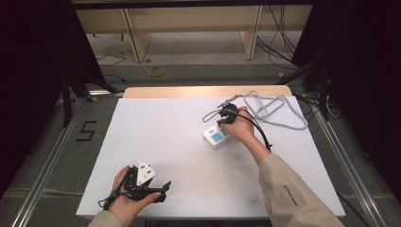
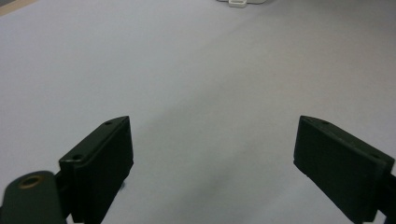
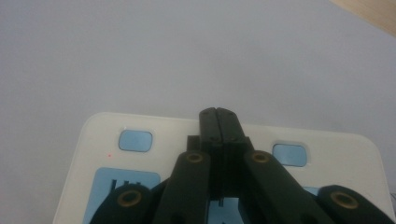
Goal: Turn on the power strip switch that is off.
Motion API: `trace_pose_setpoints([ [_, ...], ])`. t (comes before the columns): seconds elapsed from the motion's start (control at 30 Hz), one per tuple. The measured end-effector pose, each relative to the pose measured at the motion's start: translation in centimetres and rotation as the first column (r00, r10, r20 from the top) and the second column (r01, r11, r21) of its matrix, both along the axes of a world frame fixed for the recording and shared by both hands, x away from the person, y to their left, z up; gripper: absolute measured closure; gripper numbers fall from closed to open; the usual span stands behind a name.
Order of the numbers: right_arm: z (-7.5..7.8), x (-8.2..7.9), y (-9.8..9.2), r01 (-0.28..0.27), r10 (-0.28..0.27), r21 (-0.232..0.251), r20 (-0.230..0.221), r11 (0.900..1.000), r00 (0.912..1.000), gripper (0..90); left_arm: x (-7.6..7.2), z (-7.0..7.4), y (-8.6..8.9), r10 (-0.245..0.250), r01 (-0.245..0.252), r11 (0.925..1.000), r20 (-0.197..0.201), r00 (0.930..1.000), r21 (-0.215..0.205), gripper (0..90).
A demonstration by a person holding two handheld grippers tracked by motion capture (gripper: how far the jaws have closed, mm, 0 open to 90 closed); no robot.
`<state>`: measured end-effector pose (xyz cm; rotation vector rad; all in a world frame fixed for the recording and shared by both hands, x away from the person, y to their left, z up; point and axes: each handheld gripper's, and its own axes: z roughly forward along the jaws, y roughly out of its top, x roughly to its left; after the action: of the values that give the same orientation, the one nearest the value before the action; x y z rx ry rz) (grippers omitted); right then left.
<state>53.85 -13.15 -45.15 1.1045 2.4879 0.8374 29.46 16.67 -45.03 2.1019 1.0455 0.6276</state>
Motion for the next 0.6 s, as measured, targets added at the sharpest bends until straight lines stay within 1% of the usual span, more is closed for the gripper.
trace_pose_setpoints([
  [0.1, 0.0, 0.0, 0.0, 0.007, -0.007, 0.008, -0.004, 1.0, 1.0, 90.0, 0.0, 0.0, 0.0, -0.001, 0.001, 1.0, 0.0, 1.0, 0.0, 11.5],
  [0.13, 0.0, 0.0, -0.1, 0.007, -0.008, 0.01, 0.015, 1.0, 0.9999, 90.0, 0.0, 0.0, 0.0, -0.001, 0.001, 1.0, 0.0, 1.0, 0.0, 11.5],
  [0.17, 0.1, 0.0, -0.2, 0.009, -0.009, -0.013, 0.021, 1.0, 0.9997, 90.0, 0.0, 0.0, 0.0, -0.001, 0.001, 1.0, 0.001, 1.0, -0.001, 11.4],
  [0.2, 0.0, -0.1, -0.4, 0.013, -0.012, -0.01, 0.022, 1.0, 0.9997, 90.0, 0.0, 0.0, 0.0, 0.0, 0.0, 1.0, 0.001, 1.0, -0.002, 11.4],
  [0.3, 0.2, -0.3, -1.2, 0.031, -0.033, 0.037, 0.053, 0.999, 0.998, 90.0, 0.0, 0.0, 0.0, -0.001, 0.001, 1.0, -0.003, 1.0, -0.001, 11.5],
  [0.37, 0.6, -0.5, -1.7, 0.036, -0.041, 0.068, 0.07, 0.997, 0.9967, 87.9, 0.1, 0.0, 0.0, -0.002, 0.002, 1.0, -0.002, 1.0, 0.001, 11.5],
  [0.4, 0.9, -0.6, -1.9, 0.036, -0.041, 0.08, 0.067, 0.996, 0.9969, 87.2, 0.1, 0.0, -0.1, -0.002, 0.002, 1.0, -0.002, 1.0, 0.002, 11.5],
  [0.47, 1.2, -0.8, -2.2, 0.024, -0.03, 0.081, 0.069, 0.996, 0.9972, 86.5, 0.1, 0.0, -0.1, -0.002, 0.002, 1.0, -0.001, 1.0, 0.001, 11.5],
  [0.6, 1.4, -1.5, -2.7, 0.012, -0.017, 0.086, 0.055, 0.996, 0.9983, 83.0, 0.1, 0.0, -0.2, -0.003, 0.003, 1.0, -0.004, 1.0, 0.005, 11.6],
])
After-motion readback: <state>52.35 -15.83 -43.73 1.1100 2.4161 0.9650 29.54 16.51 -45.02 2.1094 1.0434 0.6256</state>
